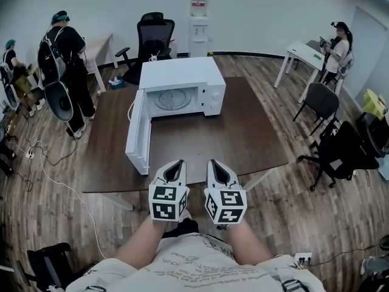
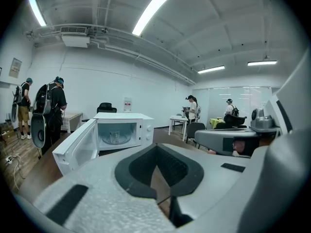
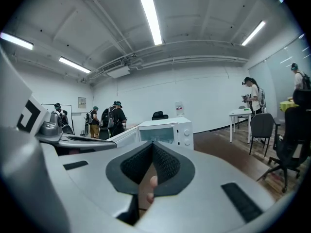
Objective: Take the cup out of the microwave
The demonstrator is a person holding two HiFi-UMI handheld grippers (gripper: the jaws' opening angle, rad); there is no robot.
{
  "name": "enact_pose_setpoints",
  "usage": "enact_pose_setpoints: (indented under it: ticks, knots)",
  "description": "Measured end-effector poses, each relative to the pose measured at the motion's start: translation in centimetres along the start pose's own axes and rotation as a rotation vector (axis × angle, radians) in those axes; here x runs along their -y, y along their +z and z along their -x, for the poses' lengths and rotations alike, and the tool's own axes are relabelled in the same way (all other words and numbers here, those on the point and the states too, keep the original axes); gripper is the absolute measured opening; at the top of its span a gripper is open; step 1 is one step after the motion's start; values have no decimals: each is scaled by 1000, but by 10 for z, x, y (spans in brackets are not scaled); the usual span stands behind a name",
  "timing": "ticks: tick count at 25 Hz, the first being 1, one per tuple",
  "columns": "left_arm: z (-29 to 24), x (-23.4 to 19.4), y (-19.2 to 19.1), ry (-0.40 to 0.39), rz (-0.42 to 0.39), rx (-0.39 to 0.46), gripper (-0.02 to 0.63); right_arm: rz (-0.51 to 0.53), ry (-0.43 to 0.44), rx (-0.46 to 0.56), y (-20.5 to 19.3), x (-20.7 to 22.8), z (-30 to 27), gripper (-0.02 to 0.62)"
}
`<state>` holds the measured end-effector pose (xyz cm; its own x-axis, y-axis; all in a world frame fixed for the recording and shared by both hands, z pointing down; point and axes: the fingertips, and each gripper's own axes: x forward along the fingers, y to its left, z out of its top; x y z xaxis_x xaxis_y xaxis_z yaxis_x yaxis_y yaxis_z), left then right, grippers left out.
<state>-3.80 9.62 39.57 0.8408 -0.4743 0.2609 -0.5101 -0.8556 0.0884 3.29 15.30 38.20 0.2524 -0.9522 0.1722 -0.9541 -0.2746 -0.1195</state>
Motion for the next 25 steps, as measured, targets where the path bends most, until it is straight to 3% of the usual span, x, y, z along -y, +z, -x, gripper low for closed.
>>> enact_pose_setpoints:
  ticks: [25]
  knots:
    - [-135,-69,32,-14,45,-35,14,-14,56,-63,19,36,-144,11]
